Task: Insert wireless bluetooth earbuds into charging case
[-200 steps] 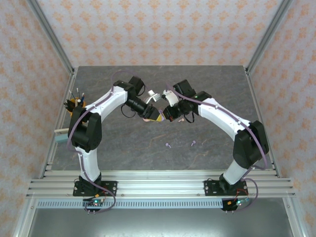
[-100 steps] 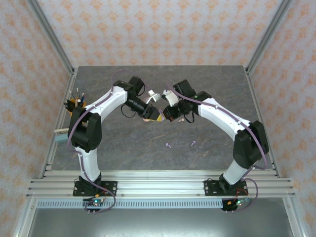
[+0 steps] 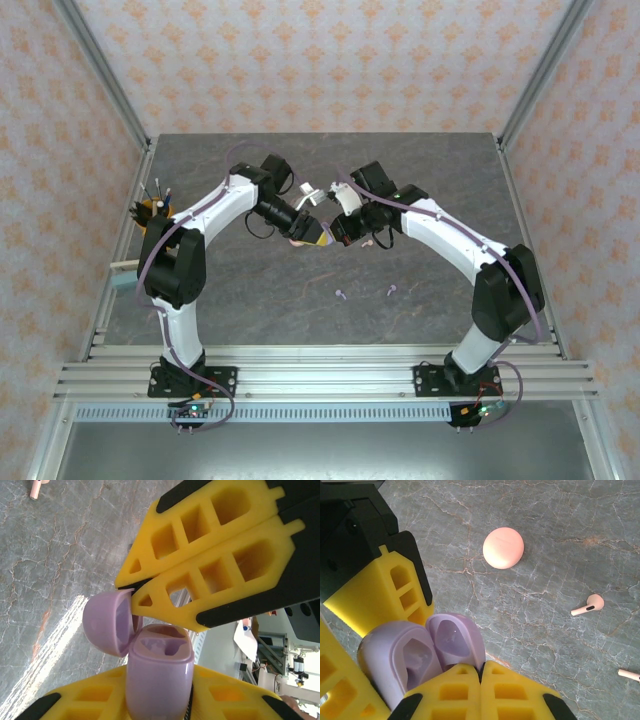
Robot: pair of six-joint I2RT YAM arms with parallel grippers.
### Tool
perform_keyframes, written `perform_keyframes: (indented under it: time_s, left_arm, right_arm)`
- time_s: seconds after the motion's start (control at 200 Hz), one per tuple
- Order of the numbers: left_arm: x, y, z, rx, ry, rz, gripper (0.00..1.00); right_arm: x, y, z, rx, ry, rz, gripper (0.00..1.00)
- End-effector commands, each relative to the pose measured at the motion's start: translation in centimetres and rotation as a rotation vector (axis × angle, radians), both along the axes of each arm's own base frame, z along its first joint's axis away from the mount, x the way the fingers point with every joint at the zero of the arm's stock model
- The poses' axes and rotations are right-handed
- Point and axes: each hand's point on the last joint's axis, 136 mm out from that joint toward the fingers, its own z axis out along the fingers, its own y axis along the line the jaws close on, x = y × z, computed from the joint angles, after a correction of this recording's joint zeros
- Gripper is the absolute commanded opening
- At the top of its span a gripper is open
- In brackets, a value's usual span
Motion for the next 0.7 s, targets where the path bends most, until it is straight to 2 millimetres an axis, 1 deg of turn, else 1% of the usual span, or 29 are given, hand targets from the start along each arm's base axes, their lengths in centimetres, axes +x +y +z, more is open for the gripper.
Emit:
perform_keyframes:
  time_s: [0.0,0.145,0.265,0.295,0.375,0.42,0.455,0.591,0.696]
  left_arm:
    - [-0.3,-0.3,1.1,-0.024,-0.011,-0.003,0.27]
    - [-0.3,-0.5,1.0,-0.022,-0.013,-0.003,0.19]
    - [-0.1,-0.5,0.4,-0.012,-0.012,0.009,0.10]
    - [0.0,-0.4,0.2,-0.007,-0.011,0.013,0.08]
    - [0.2,-0.3,-0.1,0.004,-0.027,0.026,0.01]
    - [0.3,-0.2,-0.3,0.009,-0.032,0.036,0.00]
    - [0.3,-0.1,-0.4,0.011,-0.037,0.041,0.00]
    - [0.5,0.2,-0.8,0.012,-0.048,0.061,0.00]
    - [0.3,0.3,-0.8,0.007,-0.053,0.064,0.00]
  right_arm:
    - [0.8,0.4,0.7,0.028,-0.018,-0.008,0.00]
    - [0.9,0.3,0.7,0.024,-0.022,-0.014,0.00]
    - [1.2,0.0,1.0,0.024,-0.038,-0.039,0.00]
    - [1.3,-0.1,1.3,0.029,-0.041,-0.049,0.04]
    - [1.9,-0.8,2.0,0.046,-0.054,-0.091,0.20]
    - [2.2,-1.3,2.7,0.064,-0.060,-0.119,0.29]
    - [2.4,-1.7,3.1,0.076,-0.060,-0.136,0.34]
    - [2.4,-3.0,4.9,0.121,-0.081,-0.181,0.38]
    - [2.4,-3.1,5.3,0.131,-0.084,-0.189,0.39]
